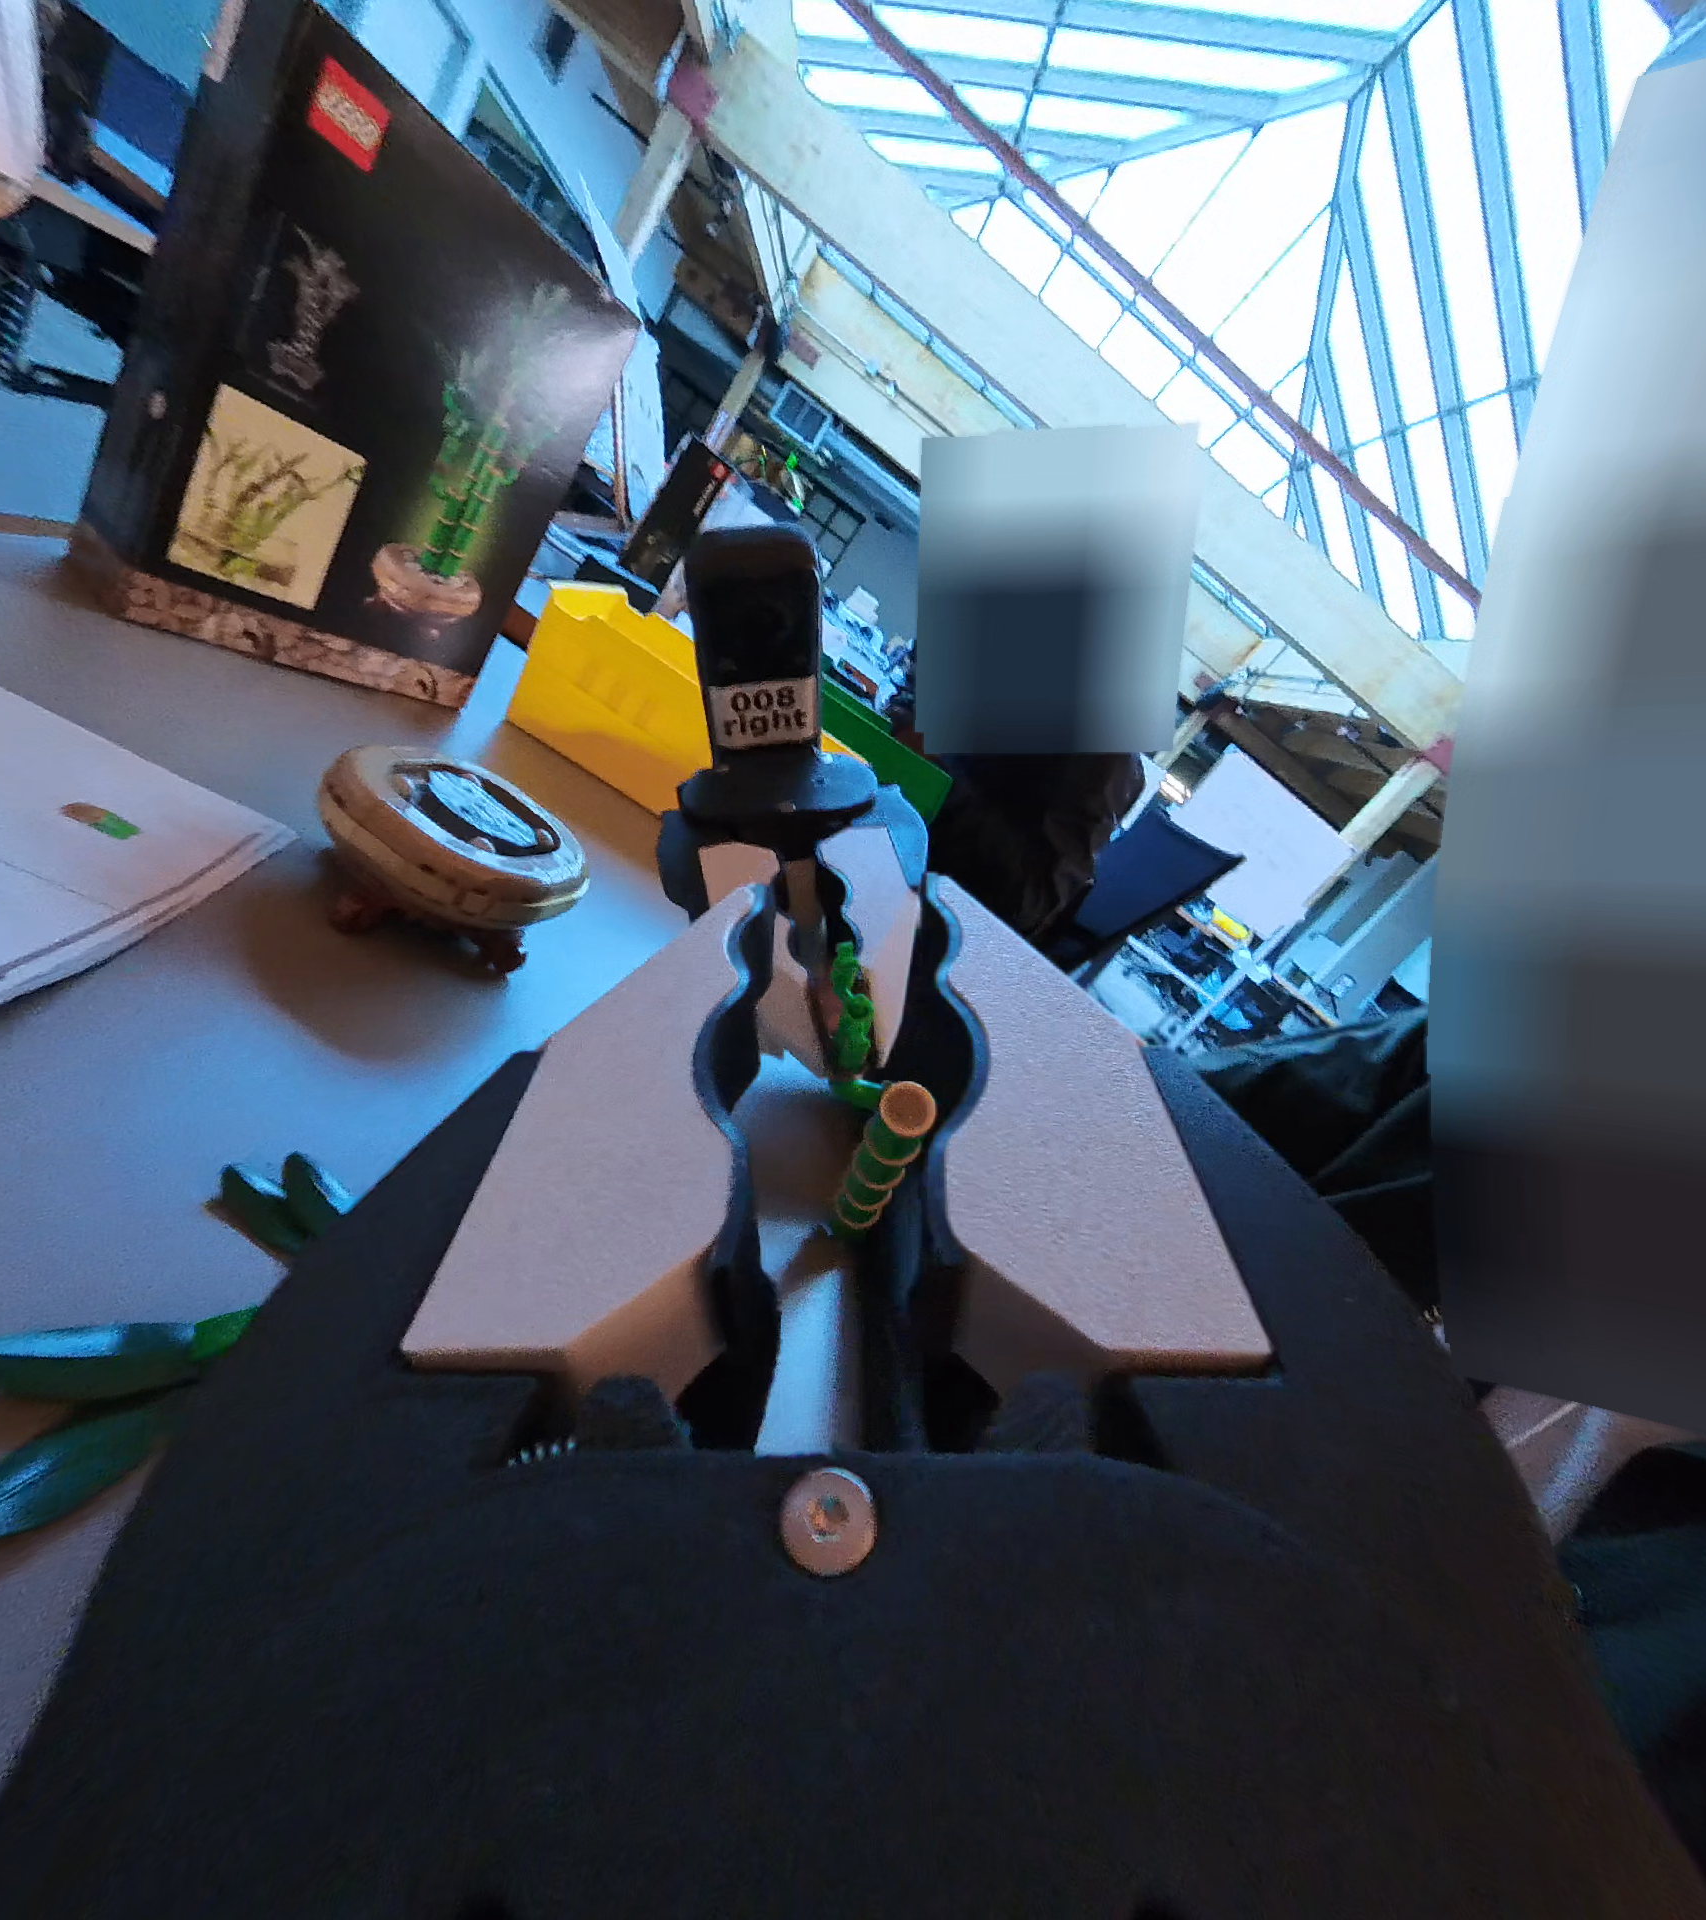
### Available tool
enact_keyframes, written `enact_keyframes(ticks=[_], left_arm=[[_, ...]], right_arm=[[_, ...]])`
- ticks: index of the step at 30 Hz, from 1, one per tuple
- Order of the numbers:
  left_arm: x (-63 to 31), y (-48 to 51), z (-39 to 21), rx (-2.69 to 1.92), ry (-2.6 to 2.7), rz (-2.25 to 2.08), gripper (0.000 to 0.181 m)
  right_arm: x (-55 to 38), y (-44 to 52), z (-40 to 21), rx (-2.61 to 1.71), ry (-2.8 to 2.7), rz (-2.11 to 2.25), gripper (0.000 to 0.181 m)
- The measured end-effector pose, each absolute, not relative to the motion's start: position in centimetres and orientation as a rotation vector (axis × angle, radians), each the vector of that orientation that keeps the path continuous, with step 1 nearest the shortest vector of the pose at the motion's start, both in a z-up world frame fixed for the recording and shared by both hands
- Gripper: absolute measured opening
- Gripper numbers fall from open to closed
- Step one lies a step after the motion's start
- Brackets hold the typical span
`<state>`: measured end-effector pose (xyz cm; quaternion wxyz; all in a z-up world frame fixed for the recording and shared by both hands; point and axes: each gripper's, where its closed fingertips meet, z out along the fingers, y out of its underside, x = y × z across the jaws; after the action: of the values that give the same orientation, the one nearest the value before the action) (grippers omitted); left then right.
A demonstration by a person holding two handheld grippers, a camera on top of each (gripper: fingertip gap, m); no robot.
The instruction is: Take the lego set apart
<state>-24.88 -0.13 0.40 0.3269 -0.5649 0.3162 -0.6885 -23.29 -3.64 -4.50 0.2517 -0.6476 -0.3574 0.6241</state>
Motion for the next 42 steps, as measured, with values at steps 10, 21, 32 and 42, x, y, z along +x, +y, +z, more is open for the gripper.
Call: enact_keyframes(ticks=[10, 21, 32, 42], left_arm=[[-22.6, -2.0, -3.1, -1.653, 1.037, -1.711, 0.010], [-22.6, -2.0, -3.5, -1.678, 1.040, -1.712, 0.003], [-22.3, -2.3, -3.7, -1.656, 1.097, -1.626, 0.003], [-22.4, -2.2, -3.6, -1.652, 1.092, -1.615, 0.003]], right_arm=[[-23.6, -3.5, -5.3, -1.781, -1.020, 1.601, 0.008], [-23.7, -3.1, -5.3, -1.756, -1.018, 1.547, 0.010], [-23.3, -1.9, -3.6, -1.687, -0.883, 1.605, 0.007], [-23.3, -1.8, -3.6, -1.701, -0.854, 1.634, 0.010]])
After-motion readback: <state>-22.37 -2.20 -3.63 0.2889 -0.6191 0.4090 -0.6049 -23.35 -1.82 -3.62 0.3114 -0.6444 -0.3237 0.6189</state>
